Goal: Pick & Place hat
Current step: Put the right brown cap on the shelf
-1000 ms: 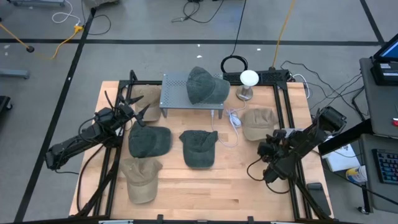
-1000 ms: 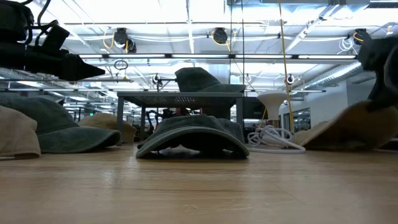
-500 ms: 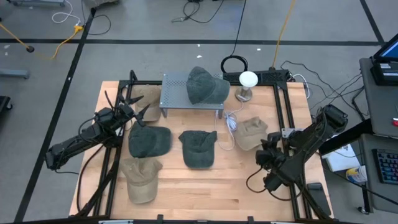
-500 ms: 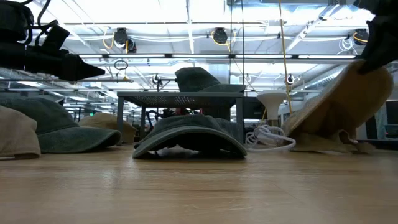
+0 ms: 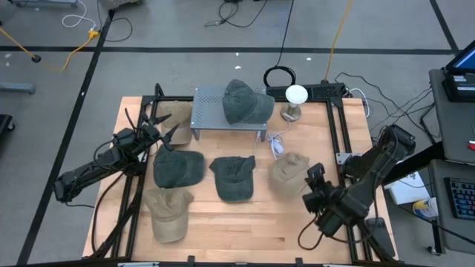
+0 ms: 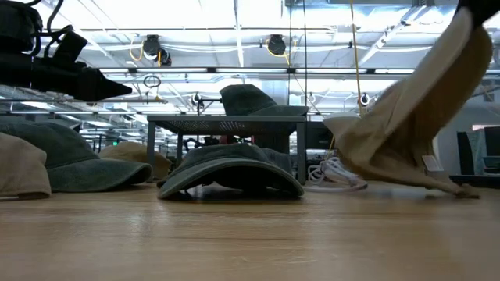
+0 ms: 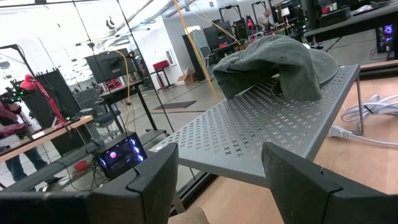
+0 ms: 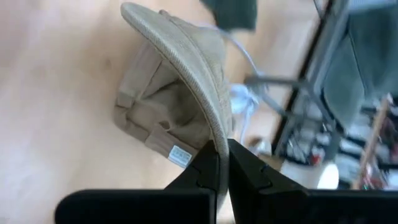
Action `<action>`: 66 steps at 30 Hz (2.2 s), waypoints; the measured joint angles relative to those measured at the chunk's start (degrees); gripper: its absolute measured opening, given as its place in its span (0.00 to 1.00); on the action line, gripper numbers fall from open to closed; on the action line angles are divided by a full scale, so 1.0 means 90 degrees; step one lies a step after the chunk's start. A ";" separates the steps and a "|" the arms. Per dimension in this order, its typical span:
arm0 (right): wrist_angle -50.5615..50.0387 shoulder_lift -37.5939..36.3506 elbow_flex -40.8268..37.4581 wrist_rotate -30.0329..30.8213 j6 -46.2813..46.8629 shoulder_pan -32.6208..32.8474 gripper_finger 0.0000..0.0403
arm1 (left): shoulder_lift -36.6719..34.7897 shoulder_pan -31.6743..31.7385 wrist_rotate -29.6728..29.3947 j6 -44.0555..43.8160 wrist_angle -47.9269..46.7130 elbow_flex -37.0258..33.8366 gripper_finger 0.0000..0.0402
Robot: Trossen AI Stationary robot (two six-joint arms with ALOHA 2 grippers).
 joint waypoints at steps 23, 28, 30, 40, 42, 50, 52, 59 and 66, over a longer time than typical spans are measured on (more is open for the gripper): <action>0.3208 -0.0021 0.1129 0.1536 -0.4310 -0.0230 0.01 | 0.0000 -0.0001 -0.0002 0.0022 0.0000 0.0000 0.59; 0.4518 -0.0021 0.1129 0.1547 -0.5286 -0.0730 0.02 | 0.0000 0.0000 -0.0002 0.0022 0.0000 0.0000 0.59; 0.5087 -0.0021 0.1129 0.1551 -0.5804 -0.0941 0.02 | 0.0000 -0.0002 -0.0002 0.0022 0.0000 0.0000 0.59; 0.8068 -0.0021 0.1129 0.1540 -0.8599 -0.1849 0.02 | 0.0000 -0.0002 0.0931 -0.2077 0.0049 0.0000 0.59; 0.8516 -0.0021 0.1129 0.1538 -0.8972 -0.1962 0.02 | 0.0000 0.0000 0.1255 -0.2867 0.0194 0.0000 0.59; 0.9990 -0.0021 0.1129 0.1394 -0.9807 -0.2145 0.02 | 0.0000 -0.0002 0.2119 -0.5935 0.1343 0.0002 0.59; 1.0276 -0.0021 0.1129 0.1326 -0.9810 -0.2143 0.02 | 0.0000 -0.0002 0.2120 -0.6272 0.1526 0.0002 0.59; 1.0476 -0.0021 0.1128 0.1408 -0.9768 -0.1905 0.02 | 0.0000 -0.0012 0.2432 -0.6943 0.1742 0.0003 0.59; 1.0468 -0.0021 0.1126 0.1854 -0.9788 -0.1621 0.02 | 0.0216 -0.0061 0.3162 -0.6933 0.1300 0.0594 0.59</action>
